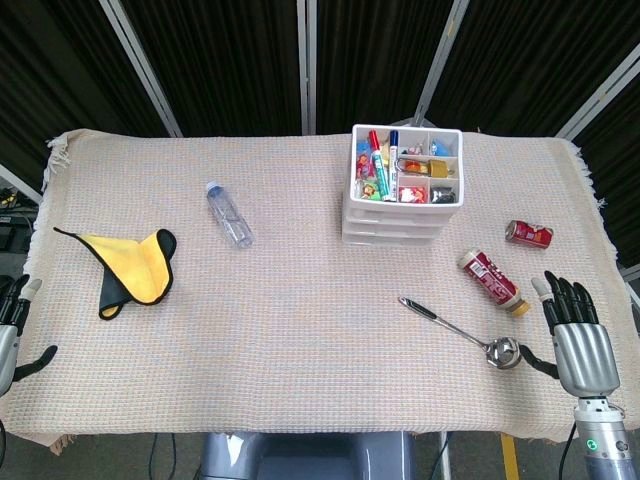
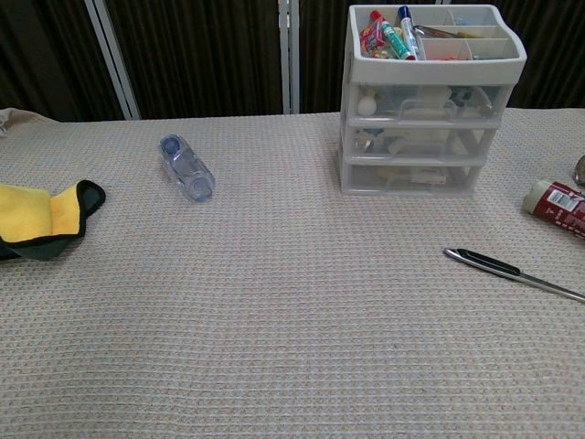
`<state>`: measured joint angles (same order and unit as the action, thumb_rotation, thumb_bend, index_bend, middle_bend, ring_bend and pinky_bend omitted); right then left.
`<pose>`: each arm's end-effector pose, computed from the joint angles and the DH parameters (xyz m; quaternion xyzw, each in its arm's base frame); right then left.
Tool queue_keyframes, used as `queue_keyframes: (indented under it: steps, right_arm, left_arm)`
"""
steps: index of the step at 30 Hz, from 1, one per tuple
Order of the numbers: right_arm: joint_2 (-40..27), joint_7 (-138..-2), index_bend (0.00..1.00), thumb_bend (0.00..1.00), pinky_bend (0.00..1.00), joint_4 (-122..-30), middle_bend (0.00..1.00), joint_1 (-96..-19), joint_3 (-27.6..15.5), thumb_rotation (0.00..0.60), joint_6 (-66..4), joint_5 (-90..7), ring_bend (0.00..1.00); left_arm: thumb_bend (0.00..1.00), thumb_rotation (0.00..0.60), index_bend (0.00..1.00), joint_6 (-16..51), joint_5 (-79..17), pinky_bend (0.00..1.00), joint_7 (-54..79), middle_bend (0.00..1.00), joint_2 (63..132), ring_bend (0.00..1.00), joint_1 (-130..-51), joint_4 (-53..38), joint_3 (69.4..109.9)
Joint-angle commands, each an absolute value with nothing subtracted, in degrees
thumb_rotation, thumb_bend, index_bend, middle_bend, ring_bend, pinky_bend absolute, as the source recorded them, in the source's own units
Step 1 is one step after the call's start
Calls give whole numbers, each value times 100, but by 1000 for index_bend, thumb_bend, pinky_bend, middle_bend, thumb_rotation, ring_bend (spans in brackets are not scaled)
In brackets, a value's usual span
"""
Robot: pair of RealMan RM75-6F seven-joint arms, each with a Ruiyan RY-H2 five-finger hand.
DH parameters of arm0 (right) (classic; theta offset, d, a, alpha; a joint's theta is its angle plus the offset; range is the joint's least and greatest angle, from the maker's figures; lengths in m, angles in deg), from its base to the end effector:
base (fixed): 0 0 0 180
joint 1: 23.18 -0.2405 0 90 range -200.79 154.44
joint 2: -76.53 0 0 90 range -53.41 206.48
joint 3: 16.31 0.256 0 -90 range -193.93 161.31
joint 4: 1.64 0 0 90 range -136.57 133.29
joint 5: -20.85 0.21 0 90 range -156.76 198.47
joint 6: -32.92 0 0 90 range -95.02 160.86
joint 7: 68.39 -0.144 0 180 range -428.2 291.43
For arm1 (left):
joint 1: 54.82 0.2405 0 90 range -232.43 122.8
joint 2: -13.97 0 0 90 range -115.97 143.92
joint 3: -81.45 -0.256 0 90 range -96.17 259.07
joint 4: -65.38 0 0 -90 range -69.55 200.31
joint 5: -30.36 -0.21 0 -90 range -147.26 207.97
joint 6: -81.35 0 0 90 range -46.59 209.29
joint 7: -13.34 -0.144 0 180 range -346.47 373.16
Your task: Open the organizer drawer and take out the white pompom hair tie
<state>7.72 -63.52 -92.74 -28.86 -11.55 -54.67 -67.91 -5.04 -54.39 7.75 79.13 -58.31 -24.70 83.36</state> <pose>-0.2938 -0.1913 0.1430 0.5992 -0.3439 0.4174 0.5903 -0.3242 0.1704 0.1591 -0.6030 -0.3617 -0.3445 0.6220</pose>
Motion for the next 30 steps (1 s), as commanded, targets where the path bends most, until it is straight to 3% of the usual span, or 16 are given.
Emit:
queue_keyframes:
  steps: [1,15,20,22,25,27,30]
  right_arm:
    - [773,-6376,0,92,0,-9268,0,-2890,-1170,600,-5480,-6828,0]
    - [861,-6725,2,92,0,-9436,0,-2942,-1222,600,-5263,-6769,0]
    - [912,-7171,50,91,27,-9635,8,-3007,-1246,600,-5050,-6698,7]
    - [927,-7335,78,91,149,-9739,91,-3049,-1228,600,-4965,-6657,105]
    - [889,-7681,115,91,513,-9991,466,-3140,-1105,600,-4838,-6486,518]
    - [885,-8003,117,91,592,-10211,587,-3228,-1041,600,-4634,-6324,639]
    - [956,-8622,116,92,628,-10602,655,-3419,-958,600,-4158,-6067,705]
  left_arm:
    - [224,600,0,-495,-5439,0,768,0,7906,0,-5833,-2476,8333]
    - [224,600,0,-462,-5369,0,827,0,7808,0,-5823,-2553,8360]
    - [224,600,0,-467,-5349,0,896,0,7766,0,-5809,-2571,8370]
    - [224,600,0,-503,-5356,0,919,0,7750,0,-5794,-2585,8378]
    - [225,600,0,-579,-5384,0,958,0,7730,0,-5774,-2616,8399]
    - [225,600,0,-616,-5409,0,968,0,7729,0,-5766,-2622,8405]
    - [227,600,0,-645,-5417,0,959,0,7751,0,-5762,-2606,8418]
